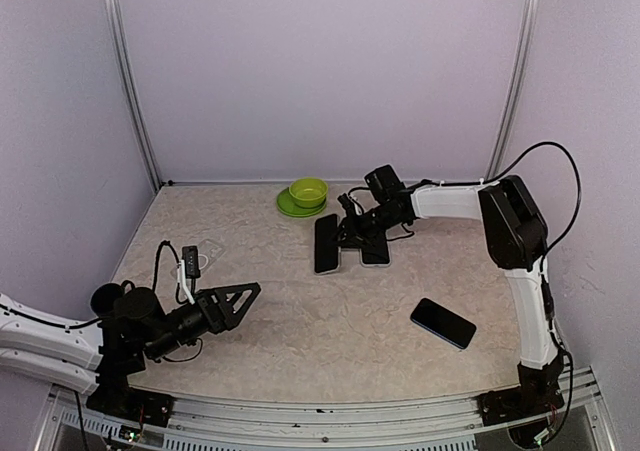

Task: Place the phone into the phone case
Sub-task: Place the phone with the phone case at the center of the board.

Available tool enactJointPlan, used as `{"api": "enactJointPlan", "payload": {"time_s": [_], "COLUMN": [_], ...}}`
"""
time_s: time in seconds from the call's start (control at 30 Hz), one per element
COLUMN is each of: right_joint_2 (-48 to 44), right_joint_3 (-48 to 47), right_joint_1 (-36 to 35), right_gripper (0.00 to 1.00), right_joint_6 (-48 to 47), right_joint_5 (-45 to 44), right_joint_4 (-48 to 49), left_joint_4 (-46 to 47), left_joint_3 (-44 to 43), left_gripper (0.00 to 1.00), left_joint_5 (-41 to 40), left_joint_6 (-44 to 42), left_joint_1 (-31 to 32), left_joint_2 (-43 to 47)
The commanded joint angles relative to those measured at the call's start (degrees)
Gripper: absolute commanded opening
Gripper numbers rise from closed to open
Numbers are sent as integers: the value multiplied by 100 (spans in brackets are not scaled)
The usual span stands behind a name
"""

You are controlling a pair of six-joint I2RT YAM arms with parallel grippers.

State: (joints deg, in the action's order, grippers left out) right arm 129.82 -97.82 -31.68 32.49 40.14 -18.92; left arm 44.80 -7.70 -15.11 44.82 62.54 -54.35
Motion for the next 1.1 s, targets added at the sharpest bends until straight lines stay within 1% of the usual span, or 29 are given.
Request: {"api": "enactJointPlan", "payload": {"time_s": [0.0, 0.37, 0.67, 1.07], "right_joint_2": [248, 576, 732, 846], "right_joint_3": [-608, -937, -993, -1027], "right_joint_1": [56, 161, 204, 401], "right_gripper": [0, 0, 0, 11], "right_joint_6": [-292, -296, -229, -105], "right_joint_5": [188, 57, 6, -16], "right_joint_4": [-449, -606, -571, -585], "left_joint_4": [227, 310, 339, 328], "left_joint_3": [50, 111, 111, 120], "left_gripper": [99, 99, 99, 99], "left_joint_5": [-61, -88, -106, -149], "left_joint_6": [2, 53, 58, 62], "left_joint_1": [46, 47, 47, 43], "left_joint_2": [-49, -118, -159, -164]}}
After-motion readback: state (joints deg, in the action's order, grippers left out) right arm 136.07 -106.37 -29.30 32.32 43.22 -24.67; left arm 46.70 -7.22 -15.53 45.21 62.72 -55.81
